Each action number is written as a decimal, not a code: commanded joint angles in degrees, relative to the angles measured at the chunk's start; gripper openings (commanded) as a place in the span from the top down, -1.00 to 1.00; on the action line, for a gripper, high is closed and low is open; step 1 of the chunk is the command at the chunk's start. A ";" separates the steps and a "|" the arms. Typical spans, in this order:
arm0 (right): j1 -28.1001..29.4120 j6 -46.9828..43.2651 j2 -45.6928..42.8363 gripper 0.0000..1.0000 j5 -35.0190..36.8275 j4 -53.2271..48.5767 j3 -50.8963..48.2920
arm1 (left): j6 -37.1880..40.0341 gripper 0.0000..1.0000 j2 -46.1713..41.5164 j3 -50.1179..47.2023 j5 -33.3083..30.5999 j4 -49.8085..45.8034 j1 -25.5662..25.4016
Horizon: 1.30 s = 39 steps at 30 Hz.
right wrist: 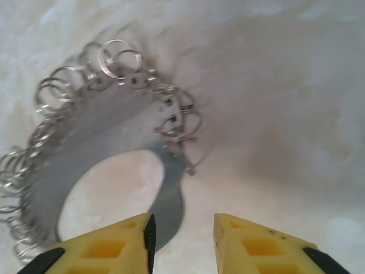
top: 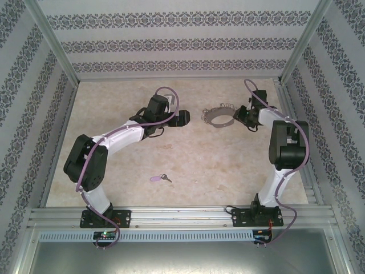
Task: Put the keys on the keyring
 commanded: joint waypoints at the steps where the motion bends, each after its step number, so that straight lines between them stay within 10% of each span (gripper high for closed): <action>1: 0.03 -0.45 2.16 0.31 1.05 -1.40 3.13 | -0.59 -1.00 -1.11 -0.42 -0.31 0.59 -0.54; 39: 15.80 1.01 10.33 0.12 1.58 -6.63 14.63 | 3.61 -1.00 -3.86 4.32 -10.01 -8.35 0.24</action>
